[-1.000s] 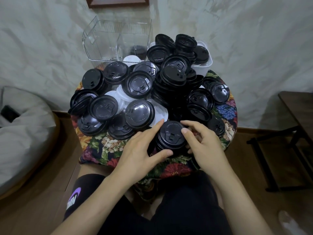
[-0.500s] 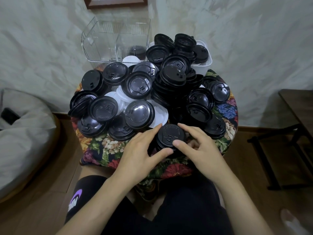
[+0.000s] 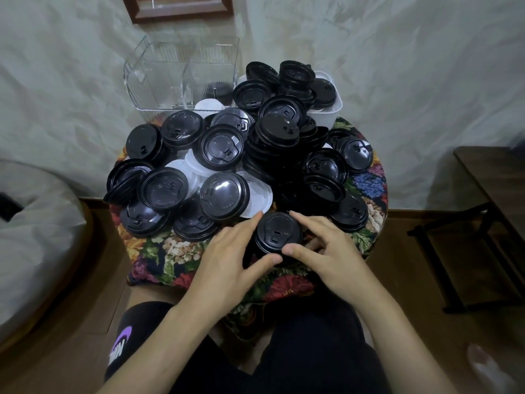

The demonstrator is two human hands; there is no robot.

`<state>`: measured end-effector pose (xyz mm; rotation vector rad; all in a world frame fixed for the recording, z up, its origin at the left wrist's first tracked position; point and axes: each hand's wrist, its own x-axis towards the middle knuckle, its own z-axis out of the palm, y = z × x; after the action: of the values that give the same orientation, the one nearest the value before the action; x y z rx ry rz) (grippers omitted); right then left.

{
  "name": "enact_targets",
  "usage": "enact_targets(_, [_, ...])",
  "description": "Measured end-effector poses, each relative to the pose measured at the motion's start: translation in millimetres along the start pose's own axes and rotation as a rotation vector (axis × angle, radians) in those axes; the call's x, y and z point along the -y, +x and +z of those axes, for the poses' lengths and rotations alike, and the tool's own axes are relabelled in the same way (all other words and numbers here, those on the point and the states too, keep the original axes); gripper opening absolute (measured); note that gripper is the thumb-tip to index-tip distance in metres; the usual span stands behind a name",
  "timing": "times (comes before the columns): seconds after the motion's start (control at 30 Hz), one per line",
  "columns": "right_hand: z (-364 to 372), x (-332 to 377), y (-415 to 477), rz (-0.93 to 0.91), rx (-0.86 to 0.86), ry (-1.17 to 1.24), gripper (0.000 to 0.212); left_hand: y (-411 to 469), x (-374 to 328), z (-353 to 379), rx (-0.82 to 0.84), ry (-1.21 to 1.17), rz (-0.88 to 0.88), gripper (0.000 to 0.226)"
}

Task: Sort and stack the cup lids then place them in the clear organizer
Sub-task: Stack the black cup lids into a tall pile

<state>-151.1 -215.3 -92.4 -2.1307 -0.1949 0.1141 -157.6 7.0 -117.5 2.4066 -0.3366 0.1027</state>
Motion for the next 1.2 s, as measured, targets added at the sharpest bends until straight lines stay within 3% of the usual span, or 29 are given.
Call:
enact_targets(0.1, [-7.4, 2.7, 1.5, 0.024, -0.101, 0.06, 0.065, 0.0, -0.9, -0.4, -0.014, 0.004, -0.011, 0.083])
enact_targets(0.17, [-16.1, 5.3, 3.4, 0.016, -0.253, 0.081, 0.041, 0.5, -1.8, -1.1, -0.024, -0.001, -0.017, 0.084])
enact_targets(0.27, [-29.9, 6.7, 9.9, -0.062, -0.441, -0.216, 0.024, -0.2, -3.3, -1.7, -0.03, -0.023, -0.034, 0.084])
enact_targets(0.37, [-35.0, 5.7, 21.4, 0.002, -0.366, -0.482, 0.034, -1.0, -3.6, -1.6, -0.039, -0.022, -0.032, 0.085])
enact_targets(0.47, [-36.9, 6.8, 27.2, 0.018, -0.33, -0.529, 0.025, -0.5, -3.1, -1.4, -0.035, -0.039, -0.046, 0.088])
enact_targets(0.63, [-38.6, 9.1, 26.8, -0.008, -0.369, -0.092, 0.003, -0.1, -1.3, -1.9, -0.022, -0.037, -0.042, 0.09])
enact_targets(0.73, [-39.1, 13.7, 25.3, -0.03, -0.329, 0.113, 0.012, 0.4, -1.4, -1.7, -0.013, -0.037, -0.045, 0.09])
enact_targets(0.9, [-39.0, 20.8, 20.7, -0.053, -0.259, 0.481, 0.009, 0.3, -1.7, -1.9, -0.007, -0.046, -0.051, 0.092])
enact_targets(1.1, [-28.9, 16.5, 10.4, 0.07, -0.068, 0.714, 0.048, 0.7, -1.6, -2.2, 0.0, -0.051, -0.065, 0.092])
enact_targets(1.2, [-24.6, 12.4, 7.0, 0.14, 0.012, 0.699, 0.044, 0.5, -1.4, -2.1, -0.002, -0.069, -0.069, 0.091])
